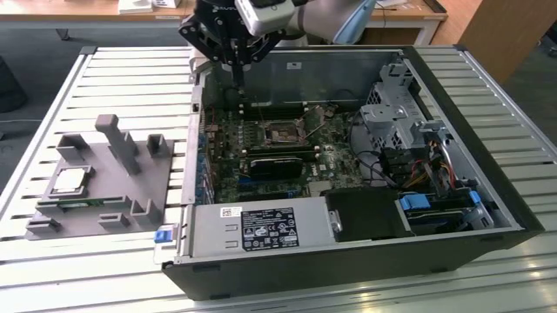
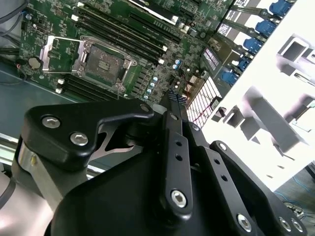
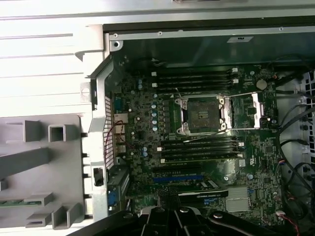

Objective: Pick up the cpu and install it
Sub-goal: 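Reach for the cpu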

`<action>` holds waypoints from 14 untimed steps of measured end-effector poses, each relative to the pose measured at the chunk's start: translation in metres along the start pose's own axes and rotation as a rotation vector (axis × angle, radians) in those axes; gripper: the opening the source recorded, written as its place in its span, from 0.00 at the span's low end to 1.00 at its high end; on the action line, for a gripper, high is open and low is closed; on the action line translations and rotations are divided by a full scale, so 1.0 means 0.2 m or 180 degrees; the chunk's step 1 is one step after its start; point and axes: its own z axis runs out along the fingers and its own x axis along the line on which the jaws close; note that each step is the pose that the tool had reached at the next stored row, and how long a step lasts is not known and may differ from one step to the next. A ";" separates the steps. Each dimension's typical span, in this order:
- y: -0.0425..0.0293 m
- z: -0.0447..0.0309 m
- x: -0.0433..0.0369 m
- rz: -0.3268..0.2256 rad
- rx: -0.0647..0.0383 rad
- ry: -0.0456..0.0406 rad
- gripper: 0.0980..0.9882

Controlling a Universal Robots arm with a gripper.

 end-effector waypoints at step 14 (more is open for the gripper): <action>-0.002 0.000 0.031 0.0000 0.0000 0.0000 0.01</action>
